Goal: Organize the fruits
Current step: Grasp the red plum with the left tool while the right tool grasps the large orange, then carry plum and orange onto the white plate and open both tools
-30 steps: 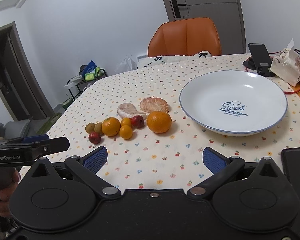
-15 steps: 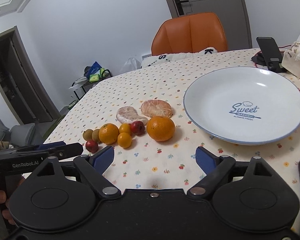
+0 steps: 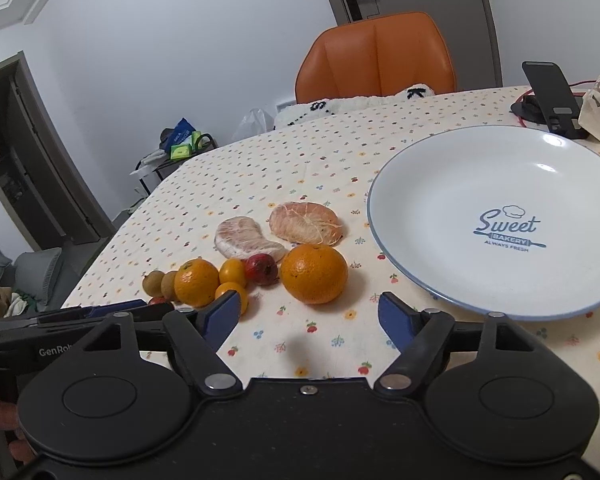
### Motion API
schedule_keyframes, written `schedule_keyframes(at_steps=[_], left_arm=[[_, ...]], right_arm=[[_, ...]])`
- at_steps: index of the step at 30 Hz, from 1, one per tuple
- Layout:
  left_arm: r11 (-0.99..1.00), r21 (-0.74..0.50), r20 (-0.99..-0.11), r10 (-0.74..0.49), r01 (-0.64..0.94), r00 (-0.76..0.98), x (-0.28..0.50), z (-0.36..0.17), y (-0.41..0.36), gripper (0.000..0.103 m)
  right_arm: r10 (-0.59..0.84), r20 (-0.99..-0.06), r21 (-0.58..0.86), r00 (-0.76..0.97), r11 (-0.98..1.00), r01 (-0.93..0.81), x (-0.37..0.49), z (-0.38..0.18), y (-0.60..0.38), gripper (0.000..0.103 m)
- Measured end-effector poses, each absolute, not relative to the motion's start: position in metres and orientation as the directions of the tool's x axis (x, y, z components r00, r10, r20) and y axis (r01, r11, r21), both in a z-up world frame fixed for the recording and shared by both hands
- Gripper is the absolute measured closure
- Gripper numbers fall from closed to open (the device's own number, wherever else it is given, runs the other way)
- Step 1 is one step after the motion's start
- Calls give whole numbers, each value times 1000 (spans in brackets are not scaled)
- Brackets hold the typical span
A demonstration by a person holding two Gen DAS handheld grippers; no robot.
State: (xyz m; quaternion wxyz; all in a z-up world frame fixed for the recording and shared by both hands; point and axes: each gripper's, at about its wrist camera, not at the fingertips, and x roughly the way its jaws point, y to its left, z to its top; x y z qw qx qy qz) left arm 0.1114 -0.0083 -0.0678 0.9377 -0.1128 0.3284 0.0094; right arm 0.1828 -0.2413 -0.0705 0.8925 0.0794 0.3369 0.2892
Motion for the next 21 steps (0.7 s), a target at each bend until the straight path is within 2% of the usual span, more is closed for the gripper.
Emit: schedule_keyframes(at_steps=[6, 10, 12, 16, 21], left_arm=[[975, -203, -619, -54, -93, 784, 116, -71, -7, 78], [974, -206, -617, -57, -91, 785, 116, -70, -6, 79], [974, -208, -612, -57, -91, 789, 115, -68, -5, 79], [973, -212, -606, -60, -89, 793, 114, -66, -3, 79], [973, -216, -594, -61, -86, 802, 113, -62, -3, 79]], right_arm=[[553, -553, 309, 623, 831, -463, 188, -70, -229, 34], [515, -561, 267, 648, 854, -447, 190, -68, -218, 35], [503, -568, 256, 652, 860, -441, 192, -69, -213, 41], [475, -585, 233, 657, 875, -425, 196, -73, -207, 60], [490, -572, 252, 658, 868, -427, 194, -76, -213, 63]])
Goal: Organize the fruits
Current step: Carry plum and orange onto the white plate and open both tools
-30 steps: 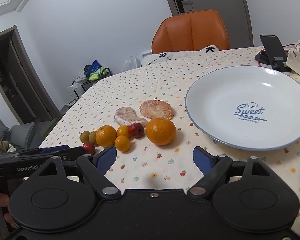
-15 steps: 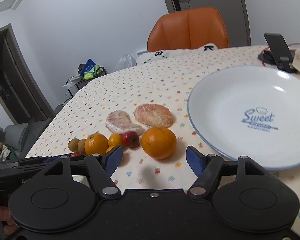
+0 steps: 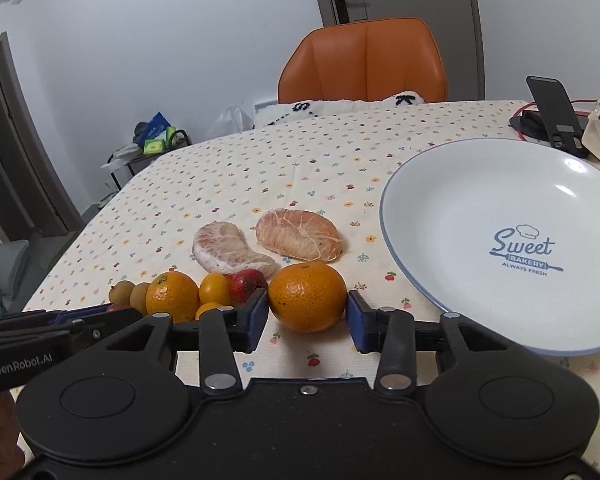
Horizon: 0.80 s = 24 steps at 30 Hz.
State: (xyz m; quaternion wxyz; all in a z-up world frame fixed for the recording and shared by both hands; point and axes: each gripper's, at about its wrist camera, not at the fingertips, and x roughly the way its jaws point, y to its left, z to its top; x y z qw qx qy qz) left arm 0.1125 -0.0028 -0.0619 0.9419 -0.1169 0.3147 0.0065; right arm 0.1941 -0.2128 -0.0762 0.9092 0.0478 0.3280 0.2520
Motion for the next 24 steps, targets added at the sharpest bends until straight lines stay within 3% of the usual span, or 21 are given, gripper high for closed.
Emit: schedule_keyframes(at_steps=[24], left_arm=[[984, -176, -537, -108, 14, 837, 125, -34, -54, 79]], right_arm=[[547, -432, 331, 717, 835, -439, 176, -46, -269, 63]])
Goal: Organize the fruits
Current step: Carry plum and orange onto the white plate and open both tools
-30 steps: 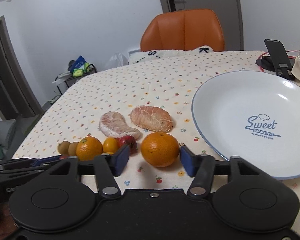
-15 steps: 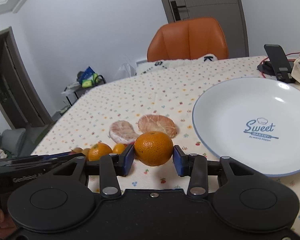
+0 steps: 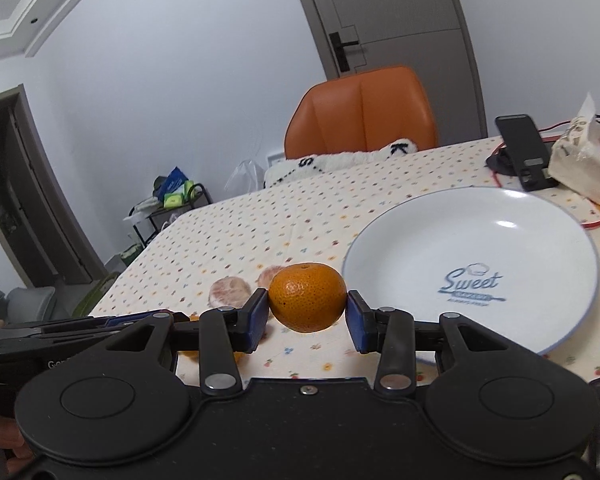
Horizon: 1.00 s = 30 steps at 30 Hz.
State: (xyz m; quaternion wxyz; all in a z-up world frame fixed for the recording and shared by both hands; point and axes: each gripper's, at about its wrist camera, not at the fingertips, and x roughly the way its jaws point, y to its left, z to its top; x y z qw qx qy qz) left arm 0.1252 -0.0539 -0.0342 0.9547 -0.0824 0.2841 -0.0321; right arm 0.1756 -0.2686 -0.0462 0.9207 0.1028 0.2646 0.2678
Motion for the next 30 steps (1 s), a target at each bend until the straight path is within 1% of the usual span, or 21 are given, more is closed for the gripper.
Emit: schedule_keyframes(at_steps=[14, 30], left_arm=[[985, -155, -527, -151, 80, 836, 139, -27, -90, 79], [980, -139, -537, -195, 142, 821, 160, -28, -126, 79]], right_arm=[[497, -419, 346, 760, 861, -372, 175, -49, -309, 63], [432, -454, 353, 779, 890, -289, 183, -65, -337, 63]])
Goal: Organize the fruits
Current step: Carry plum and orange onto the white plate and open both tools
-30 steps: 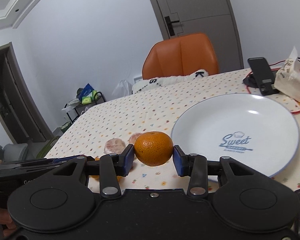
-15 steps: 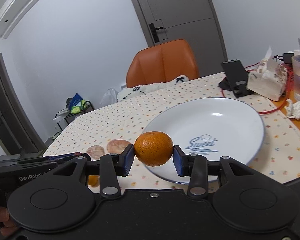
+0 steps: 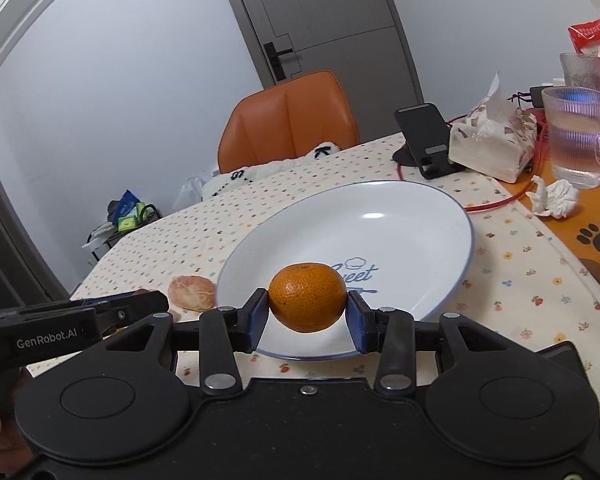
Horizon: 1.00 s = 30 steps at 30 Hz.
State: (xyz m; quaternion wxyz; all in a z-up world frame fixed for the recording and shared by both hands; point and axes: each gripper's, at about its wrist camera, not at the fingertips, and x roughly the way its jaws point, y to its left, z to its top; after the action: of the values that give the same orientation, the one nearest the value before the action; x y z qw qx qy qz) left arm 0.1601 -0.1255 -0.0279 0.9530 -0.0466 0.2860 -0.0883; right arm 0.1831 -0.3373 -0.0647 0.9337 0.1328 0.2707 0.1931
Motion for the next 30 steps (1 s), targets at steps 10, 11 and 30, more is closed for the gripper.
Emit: schedule_keyframes(at_steps=[10, 11, 30], left_arm=[[971, -136, -553, -237, 194, 799, 180, -33, -151, 79], [971, -136, -554, -240, 198, 797, 182, -34, -154, 79], [971, -151, -556, -237, 184, 797, 189, -28, -159, 75]], right_arm=[[433, -451, 356, 780, 889, -288, 183, -62, -350, 61], [432, -449, 357, 782, 889, -286, 183, -61, -351, 61], [416, -452, 358, 789, 895, -267, 178, -62, -364, 62]])
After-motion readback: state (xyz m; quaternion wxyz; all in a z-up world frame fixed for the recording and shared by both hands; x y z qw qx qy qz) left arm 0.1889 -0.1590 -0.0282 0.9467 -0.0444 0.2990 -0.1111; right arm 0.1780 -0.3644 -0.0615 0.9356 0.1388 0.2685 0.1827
